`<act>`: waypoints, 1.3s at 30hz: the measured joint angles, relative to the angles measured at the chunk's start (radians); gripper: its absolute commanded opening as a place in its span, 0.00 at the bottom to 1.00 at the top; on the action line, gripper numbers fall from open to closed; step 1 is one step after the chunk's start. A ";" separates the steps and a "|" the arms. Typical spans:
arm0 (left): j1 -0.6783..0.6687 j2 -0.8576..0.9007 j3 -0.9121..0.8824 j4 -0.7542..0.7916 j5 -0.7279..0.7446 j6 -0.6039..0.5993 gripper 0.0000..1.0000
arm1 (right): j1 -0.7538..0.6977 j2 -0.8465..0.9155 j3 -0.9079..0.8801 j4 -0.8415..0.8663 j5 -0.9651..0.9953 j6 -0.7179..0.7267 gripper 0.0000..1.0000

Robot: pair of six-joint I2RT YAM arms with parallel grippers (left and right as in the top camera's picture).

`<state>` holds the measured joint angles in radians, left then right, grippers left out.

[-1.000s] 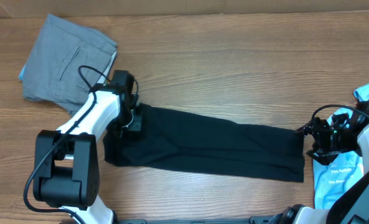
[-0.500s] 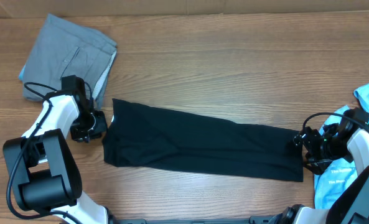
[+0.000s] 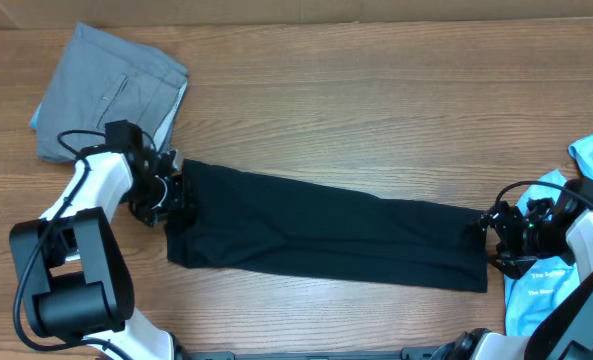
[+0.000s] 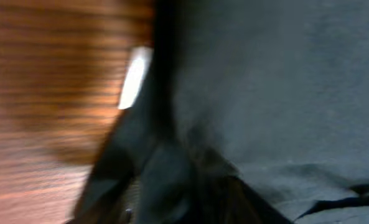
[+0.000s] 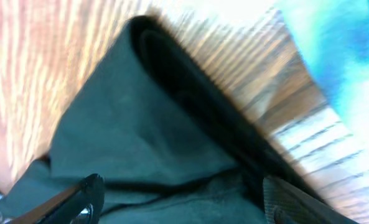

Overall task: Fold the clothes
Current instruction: 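Release the strip and pull both grippers outward to the sides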

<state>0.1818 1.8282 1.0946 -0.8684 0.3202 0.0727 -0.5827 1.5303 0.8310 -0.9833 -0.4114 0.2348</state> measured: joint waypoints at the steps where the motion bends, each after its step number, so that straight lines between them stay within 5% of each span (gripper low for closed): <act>1: -0.008 0.000 -0.006 0.009 0.004 0.005 0.53 | 0.000 0.000 0.005 -0.003 -0.008 -0.004 0.84; 4: -0.037 -0.002 -0.041 0.047 0.018 0.010 0.48 | 0.000 0.000 0.027 -0.023 -0.027 -0.014 0.84; 8: -0.071 -0.032 -0.104 0.139 0.010 0.012 0.06 | 0.000 0.000 0.053 -0.041 -0.035 -0.022 0.84; 9: -0.078 -0.041 -0.122 0.162 -0.005 0.002 0.04 | 0.000 0.000 0.056 -0.043 -0.037 -0.023 0.85; 15: -0.061 -0.069 -0.159 0.183 -0.073 -0.161 0.04 | 0.000 0.000 0.058 -0.073 0.007 -0.020 0.88; 23: 0.135 -0.072 -0.167 0.170 -0.035 -0.211 0.04 | 0.000 0.000 0.017 -0.021 0.053 -0.003 0.84; 29: 0.154 -0.065 -0.159 0.156 0.010 -0.172 0.21 | 0.045 0.000 -0.067 0.072 0.005 -0.015 0.78; 34: 0.154 -0.045 -0.121 0.047 0.020 -0.113 0.20 | 0.150 -0.014 -0.150 0.204 -0.078 -0.031 0.64; 39: 0.154 -0.045 -0.023 -0.095 0.017 -0.074 0.21 | 0.227 -0.018 -0.192 0.260 -0.115 -0.052 0.13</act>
<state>0.3355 1.7828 1.0721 -0.9634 0.3370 -0.0013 -0.3553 1.5127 0.6395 -0.7231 -0.5262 0.1825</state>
